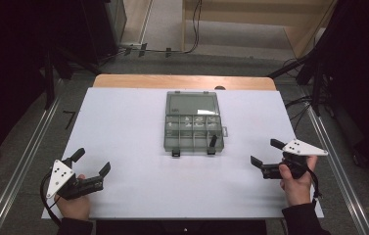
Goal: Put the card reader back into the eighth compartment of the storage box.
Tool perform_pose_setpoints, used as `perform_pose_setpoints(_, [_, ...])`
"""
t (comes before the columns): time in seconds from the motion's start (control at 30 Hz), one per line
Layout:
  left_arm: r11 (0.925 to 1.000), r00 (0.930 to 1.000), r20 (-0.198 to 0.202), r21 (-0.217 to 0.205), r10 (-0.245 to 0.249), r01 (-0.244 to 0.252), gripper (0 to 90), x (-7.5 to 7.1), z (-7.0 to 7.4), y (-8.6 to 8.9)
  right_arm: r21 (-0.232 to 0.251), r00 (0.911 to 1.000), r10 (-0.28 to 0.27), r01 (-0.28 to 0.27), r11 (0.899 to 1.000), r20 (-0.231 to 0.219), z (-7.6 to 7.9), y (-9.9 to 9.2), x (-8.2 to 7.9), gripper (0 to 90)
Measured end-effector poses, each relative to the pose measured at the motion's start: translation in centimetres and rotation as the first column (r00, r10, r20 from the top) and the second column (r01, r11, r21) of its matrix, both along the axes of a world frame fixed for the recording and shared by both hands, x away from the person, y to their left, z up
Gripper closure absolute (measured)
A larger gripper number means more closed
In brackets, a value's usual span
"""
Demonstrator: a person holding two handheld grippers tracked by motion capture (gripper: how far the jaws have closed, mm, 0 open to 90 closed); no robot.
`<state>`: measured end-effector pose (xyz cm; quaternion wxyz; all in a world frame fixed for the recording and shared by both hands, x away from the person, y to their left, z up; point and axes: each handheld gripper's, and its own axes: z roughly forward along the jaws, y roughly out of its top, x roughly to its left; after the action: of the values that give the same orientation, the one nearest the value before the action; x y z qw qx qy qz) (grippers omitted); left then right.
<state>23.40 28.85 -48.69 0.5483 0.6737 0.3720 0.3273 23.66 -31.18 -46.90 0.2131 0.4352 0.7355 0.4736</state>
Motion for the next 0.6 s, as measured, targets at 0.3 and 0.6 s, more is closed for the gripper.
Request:
perform_pose_setpoints(0.3, [1.0,1.0,0.0,0.002,0.0,0.0,2.3,0.0,0.0,0.0,0.012,0.9998,-0.017,0.017,1.0,0.013,-0.2,-1.1,-0.9,0.0])
perform_pose_setpoints(0.6, [1.0,1.0,0.0,0.001,0.003,-0.003,2.3,0.0,0.0,0.0,0.05,0.9988,-0.043,0.042,0.998,0.024,-1.0,-2.8,-1.9,0.0])
